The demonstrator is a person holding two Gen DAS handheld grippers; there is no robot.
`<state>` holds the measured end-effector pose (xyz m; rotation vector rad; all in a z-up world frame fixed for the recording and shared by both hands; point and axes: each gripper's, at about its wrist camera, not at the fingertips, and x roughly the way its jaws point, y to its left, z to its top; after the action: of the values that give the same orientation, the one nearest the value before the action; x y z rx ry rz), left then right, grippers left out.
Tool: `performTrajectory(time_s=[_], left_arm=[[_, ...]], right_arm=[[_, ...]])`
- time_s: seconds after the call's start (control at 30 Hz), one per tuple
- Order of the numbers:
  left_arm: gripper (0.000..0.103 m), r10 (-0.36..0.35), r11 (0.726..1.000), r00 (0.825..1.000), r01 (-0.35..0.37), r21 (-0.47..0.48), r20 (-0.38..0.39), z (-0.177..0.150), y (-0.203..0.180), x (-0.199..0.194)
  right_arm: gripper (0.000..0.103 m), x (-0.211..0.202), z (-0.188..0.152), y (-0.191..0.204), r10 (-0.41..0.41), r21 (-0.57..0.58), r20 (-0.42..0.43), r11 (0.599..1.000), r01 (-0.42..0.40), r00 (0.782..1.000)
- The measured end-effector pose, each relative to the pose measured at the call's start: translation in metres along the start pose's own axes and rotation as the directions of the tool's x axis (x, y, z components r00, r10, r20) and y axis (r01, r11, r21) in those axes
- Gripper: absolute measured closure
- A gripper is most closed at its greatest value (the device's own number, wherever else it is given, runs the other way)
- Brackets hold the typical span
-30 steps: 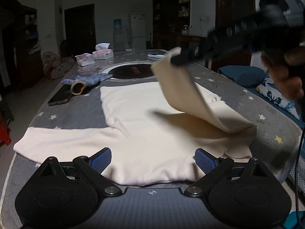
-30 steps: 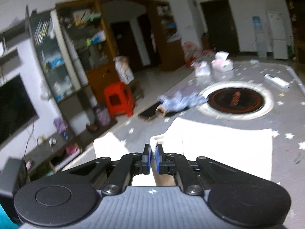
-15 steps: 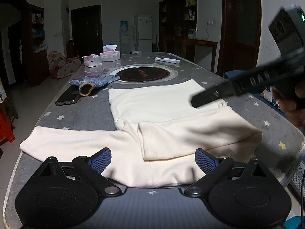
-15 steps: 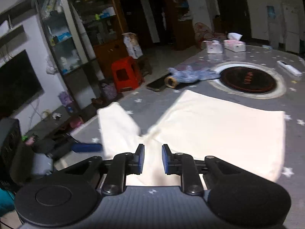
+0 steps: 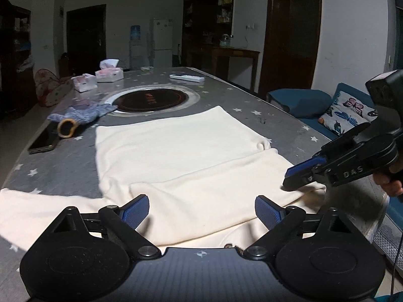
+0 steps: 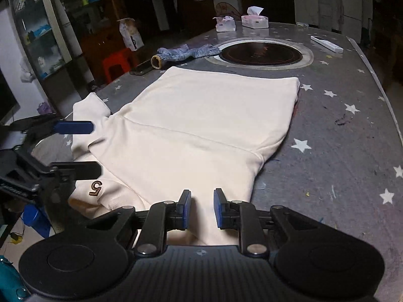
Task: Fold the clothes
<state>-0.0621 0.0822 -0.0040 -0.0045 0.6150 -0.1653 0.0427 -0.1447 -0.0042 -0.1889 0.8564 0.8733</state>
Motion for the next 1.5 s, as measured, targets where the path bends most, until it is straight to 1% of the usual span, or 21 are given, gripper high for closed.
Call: performTrajectory(time_s=[0.1, 0.2, 0.33, 0.47, 0.57, 0.67, 0.7, 0.77, 0.83, 0.93, 1.0, 1.07, 1.13, 1.2, 1.27, 1.3, 1.33, 1.37, 1.4, 1.43, 1.5], left_arm=[[0.015, -0.02, 1.0, 1.0, 0.02, -0.02, -0.007, 0.003, 0.005, 0.008], [0.017, -0.028, 0.998, 1.0, 0.028, -0.059, -0.01, 0.007, 0.012, 0.017], [0.019, -0.027, 0.994, 0.999, 0.024, -0.105, -0.024, 0.01, 0.023, 0.027], [0.023, 0.0, 0.993, 0.999, -0.007, -0.114, -0.054, 0.005, 0.033, 0.034], [0.025, 0.013, 0.993, 0.999, -0.018, -0.118, -0.047, 0.002, 0.036, 0.028], [0.025, 0.038, 0.987, 0.999, -0.043, -0.156, -0.034, -0.001, 0.045, 0.017], [0.025, 0.054, 0.984, 0.998, -0.058, -0.17, -0.028, -0.003, 0.049, 0.012], [0.025, 0.099, 0.976, 0.995, -0.1, -0.195, -0.015, -0.006, 0.058, 0.002], [0.025, 0.157, 0.962, 0.988, -0.155, -0.223, -0.008, -0.008, 0.068, -0.007], [0.025, 0.26, 0.926, 0.966, -0.251, -0.282, -0.008, -0.009, 0.092, -0.016], [0.025, 0.329, 0.894, 0.944, -0.317, -0.317, -0.016, -0.011, 0.108, -0.021], [0.025, 0.404, 0.85, 0.914, -0.386, -0.358, -0.028, -0.014, 0.126, -0.027], [0.025, 0.472, 0.8, 0.881, -0.448, -0.4, -0.044, -0.018, 0.145, -0.033], [0.025, 0.525, 0.746, 0.849, -0.495, -0.445, -0.063, -0.023, 0.164, -0.037], [0.03, 0.57, 0.693, 0.817, -0.535, -0.482, -0.088, -0.028, 0.182, -0.04], [0.031, 0.585, 0.67, 0.805, -0.55, -0.498, -0.102, -0.03, 0.191, -0.04], [0.037, 0.59, 0.656, 0.8, -0.557, -0.509, -0.115, -0.033, 0.198, -0.04], [0.044, 0.587, 0.648, 0.8, -0.557, -0.52, -0.126, -0.035, 0.204, -0.039], [0.047, 0.579, 0.643, 0.804, -0.551, -0.532, -0.134, -0.037, 0.21, -0.038], [0.054, 0.574, 0.641, 0.808, -0.546, -0.54, -0.135, -0.039, 0.213, -0.038], [0.059, 0.57, 0.641, 0.811, -0.539, -0.546, -0.13, -0.042, 0.219, -0.038]], right_arm=[[0.084, -0.006, 0.007, -0.002, -0.003, -0.005, 0.031, 1.0, 0.004, 1.0], [0.084, -0.005, 0.018, -0.006, -0.003, 0.0, 0.065, 1.0, 0.003, 0.998], [0.083, 0.012, 0.025, -0.013, -0.004, 0.019, 0.052, 1.0, 0.003, 0.999], [0.083, 0.019, 0.021, -0.018, -0.001, 0.028, 0.037, 1.0, 0.0, 0.999], [0.083, 0.023, 0.02, -0.021, 0.0, 0.034, 0.027, 0.999, -0.001, 1.0], [0.08, 0.024, 0.02, -0.019, -0.001, 0.026, 0.025, 1.0, 0.0, 1.0], [0.077, 0.024, 0.02, -0.018, 0.0, 0.023, 0.025, 1.0, 0.0, 1.0], [0.074, 0.024, 0.02, -0.016, -0.001, 0.014, 0.024, 1.0, 0.001, 1.0], [0.069, 0.025, 0.02, -0.013, -0.006, -0.001, 0.023, 1.0, 0.006, 1.0], [0.065, 0.024, 0.02, -0.008, -0.011, -0.02, 0.026, 1.0, 0.012, 1.0], [0.063, 0.024, 0.021, -0.005, -0.014, -0.032, 0.029, 0.999, 0.015, 0.999], [0.062, 0.023, 0.021, -0.003, -0.017, -0.039, 0.032, 0.999, 0.018, 0.999], [0.062, 0.023, 0.021, -0.001, -0.019, -0.042, 0.033, 0.999, 0.02, 0.999], [0.062, 0.022, 0.022, 0.0, -0.021, -0.045, 0.035, 0.999, 0.022, 0.999], [0.062, 0.021, 0.021, 0.002, -0.022, -0.051, 0.037, 0.998, 0.024, 0.999], [0.062, 0.02, 0.021, 0.003, -0.022, -0.054, 0.037, 0.998, 0.024, 0.999], [0.062, 0.02, 0.02, 0.004, -0.022, -0.058, 0.037, 0.998, 0.024, 0.999], [0.062, 0.02, 0.02, 0.005, -0.022, -0.062, 0.036, 0.998, 0.024, 0.999], [0.062, 0.02, 0.019, 0.006, -0.022, -0.066, 0.035, 0.998, 0.024, 0.999], [0.062, 0.019, 0.019, 0.007, -0.023, -0.069, 0.035, 0.997, 0.025, 0.999], [0.062, 0.019, 0.019, 0.009, -0.024, -0.071, 0.036, 0.997, 0.027, 0.999]])
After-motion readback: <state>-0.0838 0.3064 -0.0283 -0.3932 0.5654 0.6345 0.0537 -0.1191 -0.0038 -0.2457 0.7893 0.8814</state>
